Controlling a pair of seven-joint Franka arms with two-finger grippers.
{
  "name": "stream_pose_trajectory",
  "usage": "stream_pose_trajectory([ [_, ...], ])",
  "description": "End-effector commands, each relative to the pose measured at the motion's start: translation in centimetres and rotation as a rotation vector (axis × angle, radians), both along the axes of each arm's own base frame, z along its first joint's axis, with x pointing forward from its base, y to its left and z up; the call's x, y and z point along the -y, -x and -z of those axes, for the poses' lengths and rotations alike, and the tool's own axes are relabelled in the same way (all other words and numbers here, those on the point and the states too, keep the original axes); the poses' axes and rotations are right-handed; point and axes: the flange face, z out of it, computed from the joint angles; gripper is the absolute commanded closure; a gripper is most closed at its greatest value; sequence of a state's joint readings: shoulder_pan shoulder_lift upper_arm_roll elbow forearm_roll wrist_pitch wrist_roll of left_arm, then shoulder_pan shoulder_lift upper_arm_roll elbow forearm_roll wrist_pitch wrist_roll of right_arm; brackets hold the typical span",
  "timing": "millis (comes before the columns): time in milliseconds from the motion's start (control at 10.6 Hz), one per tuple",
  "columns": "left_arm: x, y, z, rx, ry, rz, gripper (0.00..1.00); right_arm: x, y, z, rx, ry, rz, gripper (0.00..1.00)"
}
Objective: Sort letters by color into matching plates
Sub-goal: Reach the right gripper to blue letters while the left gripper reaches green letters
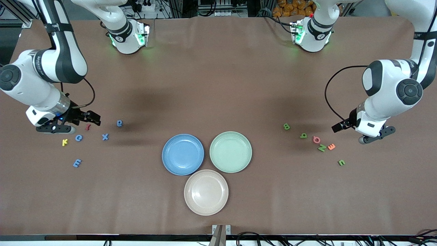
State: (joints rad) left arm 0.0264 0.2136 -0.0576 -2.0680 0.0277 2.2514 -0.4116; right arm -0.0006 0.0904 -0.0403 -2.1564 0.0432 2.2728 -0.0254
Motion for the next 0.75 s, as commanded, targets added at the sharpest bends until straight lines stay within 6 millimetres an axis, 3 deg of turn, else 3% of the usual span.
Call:
stream_pose_trajectory([
  [0, 1.1, -2.5, 2.3, 0.011, -0.015, -0.124, 0.0, -0.5, 1.1, 2.8, -0.018, -0.012, 0.011, 0.0],
  [94, 2.8, -2.9, 3.2, 0.003, -0.015, -0.176, 0.0, -0.6, 1.3, 4.2, -0.023, -0.01, 0.011, 0.0],
  [471, 5.9, -2.8, 5.9, -0.004, -0.015, -0.282, 0.0, -1.3, 1.5, 7.5, -0.055, -0.011, -0.001, 0.0],
  [659, 9.4, -2.7, 8.0, 0.006, -0.016, -0.431, 0.0, -1.4, 1.8, 9.8, -0.039, -0.01, 0.001, 0.0],
])
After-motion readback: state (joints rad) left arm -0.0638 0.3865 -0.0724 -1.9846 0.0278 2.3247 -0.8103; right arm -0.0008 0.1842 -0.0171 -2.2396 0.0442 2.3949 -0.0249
